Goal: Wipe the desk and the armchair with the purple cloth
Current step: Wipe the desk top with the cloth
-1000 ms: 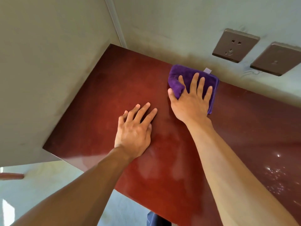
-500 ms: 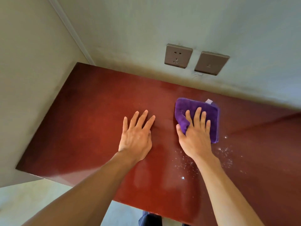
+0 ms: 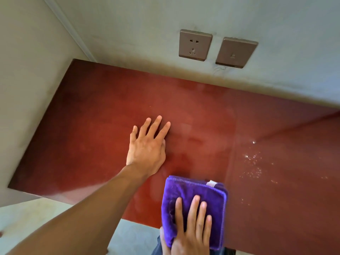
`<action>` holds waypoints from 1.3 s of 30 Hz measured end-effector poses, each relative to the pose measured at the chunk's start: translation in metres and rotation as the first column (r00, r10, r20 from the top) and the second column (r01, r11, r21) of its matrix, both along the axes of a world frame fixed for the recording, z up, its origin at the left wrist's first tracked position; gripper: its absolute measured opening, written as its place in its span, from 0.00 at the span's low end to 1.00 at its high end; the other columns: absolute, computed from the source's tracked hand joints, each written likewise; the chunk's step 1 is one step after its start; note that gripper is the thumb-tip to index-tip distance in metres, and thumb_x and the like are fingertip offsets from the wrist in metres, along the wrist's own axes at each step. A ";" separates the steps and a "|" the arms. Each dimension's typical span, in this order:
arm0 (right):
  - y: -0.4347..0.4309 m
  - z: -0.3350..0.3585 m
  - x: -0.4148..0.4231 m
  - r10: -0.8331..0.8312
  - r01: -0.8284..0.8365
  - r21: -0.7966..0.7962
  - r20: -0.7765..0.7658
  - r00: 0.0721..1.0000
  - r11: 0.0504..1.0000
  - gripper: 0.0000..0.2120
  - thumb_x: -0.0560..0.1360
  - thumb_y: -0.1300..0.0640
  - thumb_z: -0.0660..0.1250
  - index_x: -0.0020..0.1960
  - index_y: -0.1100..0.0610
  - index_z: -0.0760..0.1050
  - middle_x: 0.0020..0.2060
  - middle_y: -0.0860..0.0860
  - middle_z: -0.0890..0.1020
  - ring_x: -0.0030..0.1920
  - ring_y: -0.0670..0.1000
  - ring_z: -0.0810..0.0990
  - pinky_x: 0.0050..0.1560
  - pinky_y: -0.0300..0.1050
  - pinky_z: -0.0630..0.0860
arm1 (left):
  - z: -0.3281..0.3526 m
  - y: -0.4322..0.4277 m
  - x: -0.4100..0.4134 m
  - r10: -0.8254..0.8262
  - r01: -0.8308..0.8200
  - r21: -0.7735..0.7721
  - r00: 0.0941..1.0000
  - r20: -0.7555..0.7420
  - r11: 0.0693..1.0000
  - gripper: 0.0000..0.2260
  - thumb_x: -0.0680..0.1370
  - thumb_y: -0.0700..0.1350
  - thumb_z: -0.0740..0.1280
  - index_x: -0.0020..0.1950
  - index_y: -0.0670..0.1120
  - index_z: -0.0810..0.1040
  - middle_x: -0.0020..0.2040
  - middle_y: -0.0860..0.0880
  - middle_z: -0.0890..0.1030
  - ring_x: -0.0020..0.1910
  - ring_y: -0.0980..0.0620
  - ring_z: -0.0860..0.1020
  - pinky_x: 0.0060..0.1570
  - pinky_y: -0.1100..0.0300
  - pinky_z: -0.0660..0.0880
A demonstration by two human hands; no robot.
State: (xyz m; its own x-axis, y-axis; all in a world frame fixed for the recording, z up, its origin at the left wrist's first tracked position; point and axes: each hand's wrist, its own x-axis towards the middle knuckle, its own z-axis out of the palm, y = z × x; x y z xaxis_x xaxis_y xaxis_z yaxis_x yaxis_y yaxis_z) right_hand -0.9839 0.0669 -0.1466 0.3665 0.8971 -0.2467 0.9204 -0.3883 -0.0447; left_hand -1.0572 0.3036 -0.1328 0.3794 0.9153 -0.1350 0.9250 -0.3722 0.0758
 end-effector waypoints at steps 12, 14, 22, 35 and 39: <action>0.090 0.011 -0.005 0.023 0.008 0.183 -0.168 0.986 0.983 0.36 0.77 0.38 0.57 0.80 0.54 0.63 0.79 0.65 0.59 0.79 0.67 0.56 0.77 0.67 0.56 | -0.001 0.007 -0.047 0.016 -0.040 0.128 0.983 0.182 0.991 0.21 0.80 0.46 0.59 0.73 0.50 0.73 0.75 0.48 0.71 0.72 0.45 0.68 0.67 0.47 0.66; 0.140 0.017 0.004 0.004 0.031 0.195 -0.178 0.984 0.980 0.35 0.80 0.38 0.52 0.82 0.53 0.57 0.81 0.65 0.54 0.81 0.66 0.50 0.78 0.66 0.50 | 0.000 0.008 -0.059 0.094 -0.127 0.151 0.974 0.207 0.980 0.20 0.79 0.45 0.60 0.72 0.48 0.74 0.73 0.47 0.72 0.71 0.45 0.69 0.67 0.46 0.66; 0.292 0.014 -0.008 0.095 -0.063 0.153 -0.210 0.973 0.986 0.33 0.81 0.35 0.47 0.83 0.45 0.48 0.82 0.62 0.44 0.81 0.64 0.39 0.78 0.64 0.40 | 0.002 0.008 -0.090 0.137 -0.162 0.120 0.971 0.194 0.979 0.19 0.80 0.44 0.58 0.70 0.47 0.74 0.73 0.47 0.72 0.74 0.45 0.67 0.69 0.46 0.66; 0.241 0.018 0.111 0.239 -0.240 0.065 0.013 0.971 0.969 0.32 0.81 0.36 0.45 0.82 0.44 0.51 0.83 0.54 0.48 0.82 0.61 0.43 0.77 0.67 0.38 | 0.023 0.006 -0.005 -0.038 0.035 0.016 0.980 0.197 0.999 0.21 0.82 0.45 0.59 0.75 0.48 0.70 0.77 0.48 0.67 0.79 0.46 0.60 0.76 0.44 0.59; 0.223 0.023 0.201 0.114 -0.117 0.039 0.084 0.990 0.992 0.31 0.81 0.39 0.45 0.82 0.49 0.56 0.83 0.54 0.51 0.82 0.61 0.45 0.79 0.66 0.40 | 0.024 0.004 0.051 -0.103 0.107 -0.017 0.979 0.176 0.994 0.23 0.83 0.47 0.56 0.79 0.50 0.64 0.80 0.48 0.61 0.81 0.46 0.53 0.78 0.43 0.52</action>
State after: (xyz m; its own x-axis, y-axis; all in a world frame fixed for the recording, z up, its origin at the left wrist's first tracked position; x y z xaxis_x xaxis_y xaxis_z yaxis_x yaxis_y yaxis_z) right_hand -0.7827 0.2902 -0.1233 0.2771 0.9438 -0.1801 0.9603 -0.2785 0.0181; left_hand -1.0059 0.3073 -0.1089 0.4930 0.8663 -0.0812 0.8526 -0.4623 0.2437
